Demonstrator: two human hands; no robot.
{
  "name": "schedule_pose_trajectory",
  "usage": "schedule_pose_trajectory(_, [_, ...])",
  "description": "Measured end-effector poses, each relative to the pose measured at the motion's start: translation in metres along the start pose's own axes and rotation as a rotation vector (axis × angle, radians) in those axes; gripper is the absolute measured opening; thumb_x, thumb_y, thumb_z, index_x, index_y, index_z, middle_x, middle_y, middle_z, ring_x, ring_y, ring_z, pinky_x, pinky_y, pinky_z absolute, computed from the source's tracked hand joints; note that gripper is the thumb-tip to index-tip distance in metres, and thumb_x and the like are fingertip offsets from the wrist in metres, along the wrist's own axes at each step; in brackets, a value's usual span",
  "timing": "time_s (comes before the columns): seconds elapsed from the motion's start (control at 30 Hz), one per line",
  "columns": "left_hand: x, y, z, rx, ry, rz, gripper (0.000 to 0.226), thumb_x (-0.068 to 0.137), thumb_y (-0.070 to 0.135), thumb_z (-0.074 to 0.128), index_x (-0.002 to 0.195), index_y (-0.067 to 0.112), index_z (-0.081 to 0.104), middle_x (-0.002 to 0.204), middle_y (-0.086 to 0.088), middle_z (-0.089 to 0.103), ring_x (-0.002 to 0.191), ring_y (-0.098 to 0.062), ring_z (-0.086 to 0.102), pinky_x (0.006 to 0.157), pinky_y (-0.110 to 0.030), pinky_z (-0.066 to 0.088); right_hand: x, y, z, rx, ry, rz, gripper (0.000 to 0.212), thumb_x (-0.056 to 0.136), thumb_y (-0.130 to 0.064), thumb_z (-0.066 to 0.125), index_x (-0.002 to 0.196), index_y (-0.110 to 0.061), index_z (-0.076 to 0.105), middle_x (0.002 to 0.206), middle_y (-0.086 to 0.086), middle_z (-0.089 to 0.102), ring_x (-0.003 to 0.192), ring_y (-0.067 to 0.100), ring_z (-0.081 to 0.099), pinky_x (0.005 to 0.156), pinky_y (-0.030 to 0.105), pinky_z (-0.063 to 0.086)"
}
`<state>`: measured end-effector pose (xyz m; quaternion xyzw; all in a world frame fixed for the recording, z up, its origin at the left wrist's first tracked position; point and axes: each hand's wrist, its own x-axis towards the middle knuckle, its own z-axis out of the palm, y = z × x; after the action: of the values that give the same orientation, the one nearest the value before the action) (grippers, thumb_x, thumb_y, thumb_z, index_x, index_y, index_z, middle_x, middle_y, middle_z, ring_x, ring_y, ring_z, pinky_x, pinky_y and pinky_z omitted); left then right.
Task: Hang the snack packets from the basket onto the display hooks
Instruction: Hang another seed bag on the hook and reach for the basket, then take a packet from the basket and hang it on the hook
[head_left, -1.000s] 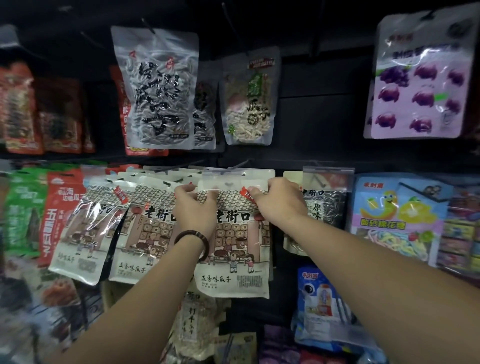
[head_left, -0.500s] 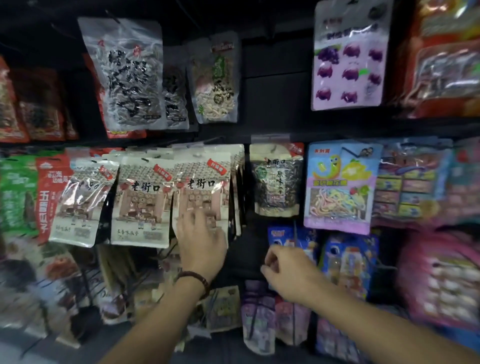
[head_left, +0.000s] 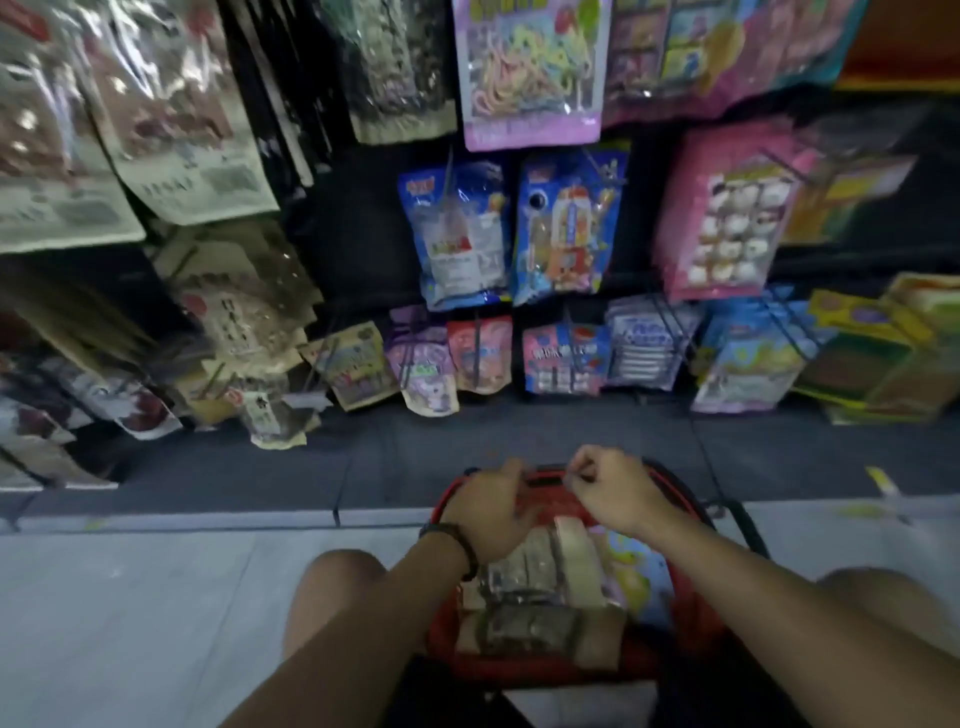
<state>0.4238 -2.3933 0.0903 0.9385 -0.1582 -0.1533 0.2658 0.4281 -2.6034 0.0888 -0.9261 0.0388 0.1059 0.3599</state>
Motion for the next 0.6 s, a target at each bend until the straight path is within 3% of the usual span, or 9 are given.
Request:
schedule_pose_trajectory(0.1, [0.003, -0.016, 0.044, -0.002, -0.111, -0.127, 0.063, 0.097, 0.041, 0.066, 0.15, 0.018, 0.039, 0.129, -0.013, 0.069, 0.116, -0.034, 0.067, 0.095, -0.044, 0.055, -0.015, 0.059, 0.037, 0.091, -0.008, 0.196, 0.013, 0.087, -0.028, 0.073, 0.074, -0.026, 0.071, 0.075, -0.009, 0.075, 0.081, 0.017, 0.074, 0.075, 0.033, 0.058])
schedule_pose_trajectory(0.17, [0.007, -0.03, 0.067, 0.032, -0.169, -0.187, 0.068, 0.095, 0.043, 0.064, 0.151, 0.015, 0.039, 0.134, -0.015, 0.067, 0.122, -0.036, 0.064, 0.101, -0.042, 0.053, -0.028, 0.086, 0.06, 0.127, -0.051, 0.3, 0.018, 0.088, -0.028, 0.071, 0.07, -0.026, 0.07, 0.074, -0.007, 0.074, 0.083, 0.019, 0.075, 0.072, 0.029, 0.053])
schedule_pose_trajectory(0.23, [0.007, -0.041, 0.085, 0.076, -0.234, -0.227, 0.058, 0.095, 0.041, 0.061, 0.145, 0.015, 0.047, 0.133, -0.015, 0.067, 0.125, -0.034, 0.063, 0.108, -0.041, 0.049, -0.041, 0.101, 0.078, 0.145, -0.121, 0.36, 0.018, 0.085, -0.036, 0.07, 0.071, -0.025, 0.071, 0.075, -0.004, 0.074, 0.085, 0.022, 0.075, 0.071, 0.029, 0.052])
schedule_pose_trajectory(0.3, [0.003, -0.052, 0.107, 0.083, -0.29, -0.279, 0.037, 0.099, 0.031, 0.062, 0.131, 0.013, 0.056, 0.134, -0.016, 0.063, 0.125, -0.034, 0.061, 0.109, -0.035, 0.047, -0.049, 0.116, 0.092, 0.117, -0.161, 0.397, 0.02, 0.085, -0.04, 0.07, 0.09, -0.023, 0.078, 0.094, 0.002, 0.08, 0.097, 0.023, 0.075, 0.078, 0.03, 0.055])
schedule_pose_trajectory(0.37, [-0.003, -0.057, 0.127, 0.085, -0.379, -0.309, 0.033, 0.1, 0.027, 0.063, 0.125, 0.006, 0.06, 0.132, -0.021, 0.065, 0.122, -0.037, 0.063, 0.102, -0.033, 0.049, -0.054, 0.125, 0.101, 0.058, -0.231, 0.353, 0.035, 0.09, -0.042, 0.069, 0.118, -0.022, 0.075, 0.114, 0.004, 0.079, 0.109, 0.021, 0.073, 0.086, 0.029, 0.054])
schedule_pose_trajectory(0.43, [-0.004, -0.058, 0.144, 0.07, -0.455, -0.299, 0.041, 0.101, 0.027, 0.064, 0.131, -0.001, 0.062, 0.131, -0.022, 0.069, 0.121, -0.037, 0.066, 0.097, -0.031, 0.049, -0.055, 0.136, 0.111, -0.069, -0.268, 0.234, 0.042, 0.097, -0.035, 0.059, 0.134, -0.015, 0.068, 0.12, 0.013, 0.077, 0.112, 0.031, 0.074, 0.092, 0.036, 0.058])
schedule_pose_trajectory(0.53, [0.002, -0.065, 0.157, 0.087, -0.515, -0.293, 0.039, 0.099, 0.032, 0.062, 0.134, 0.016, 0.069, 0.136, -0.014, 0.071, 0.123, -0.034, 0.067, 0.099, -0.03, 0.049, -0.04, 0.193, 0.163, -0.13, -0.401, 0.047, 0.036, 0.087, -0.006, 0.041, 0.096, 0.002, 0.074, 0.086, 0.024, 0.075, 0.077, 0.041, 0.077, 0.083, 0.055, 0.064])
schedule_pose_trajectory(0.6, [0.001, -0.066, 0.157, 0.113, -0.539, -0.305, 0.038, 0.1, 0.029, 0.064, 0.137, 0.021, 0.069, 0.143, -0.01, 0.068, 0.128, -0.031, 0.065, 0.111, -0.035, 0.049, -0.036, 0.207, 0.189, -0.137, -0.345, 0.051, 0.039, 0.09, -0.012, 0.042, 0.102, -0.003, 0.077, 0.092, 0.024, 0.075, 0.079, 0.041, 0.076, 0.085, 0.059, 0.063])
